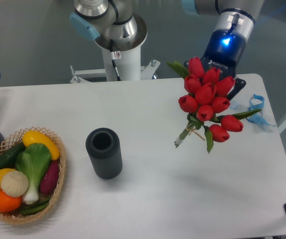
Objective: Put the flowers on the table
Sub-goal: 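Hold the red tulip bunch by the stems with the gripper, raised, then swing the held tulips down toward the table beside the black vase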
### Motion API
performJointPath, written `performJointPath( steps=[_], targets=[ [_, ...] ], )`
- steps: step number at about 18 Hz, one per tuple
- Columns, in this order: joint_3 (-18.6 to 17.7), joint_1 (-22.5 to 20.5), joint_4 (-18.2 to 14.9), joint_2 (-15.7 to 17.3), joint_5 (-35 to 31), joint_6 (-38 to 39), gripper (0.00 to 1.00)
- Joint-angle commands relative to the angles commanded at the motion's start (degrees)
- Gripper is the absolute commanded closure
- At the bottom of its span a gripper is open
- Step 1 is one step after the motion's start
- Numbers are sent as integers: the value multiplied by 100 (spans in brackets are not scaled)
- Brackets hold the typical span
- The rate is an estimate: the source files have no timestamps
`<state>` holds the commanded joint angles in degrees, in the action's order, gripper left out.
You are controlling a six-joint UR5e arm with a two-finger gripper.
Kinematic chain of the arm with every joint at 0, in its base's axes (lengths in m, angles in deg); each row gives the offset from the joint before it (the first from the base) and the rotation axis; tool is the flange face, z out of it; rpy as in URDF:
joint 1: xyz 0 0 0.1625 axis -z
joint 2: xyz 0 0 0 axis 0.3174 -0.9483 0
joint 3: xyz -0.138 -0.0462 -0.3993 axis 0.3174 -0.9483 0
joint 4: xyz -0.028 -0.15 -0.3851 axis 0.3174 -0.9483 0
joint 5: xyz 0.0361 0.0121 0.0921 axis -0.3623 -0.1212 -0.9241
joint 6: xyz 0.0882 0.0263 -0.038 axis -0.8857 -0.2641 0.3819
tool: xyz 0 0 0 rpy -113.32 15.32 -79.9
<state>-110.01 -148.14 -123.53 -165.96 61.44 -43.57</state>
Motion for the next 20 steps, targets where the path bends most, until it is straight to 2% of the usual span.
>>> performJointPath(
  steps=[2,10,17,20],
  targets=[
    [-210,-17,35,113,-9,-96,57],
    [-150,-70,0,219,-280,-141,57],
    [9,61,-9,387,-2185,-158,57],
    [-53,333,-18,439,-3021,-211,57]
  ],
)
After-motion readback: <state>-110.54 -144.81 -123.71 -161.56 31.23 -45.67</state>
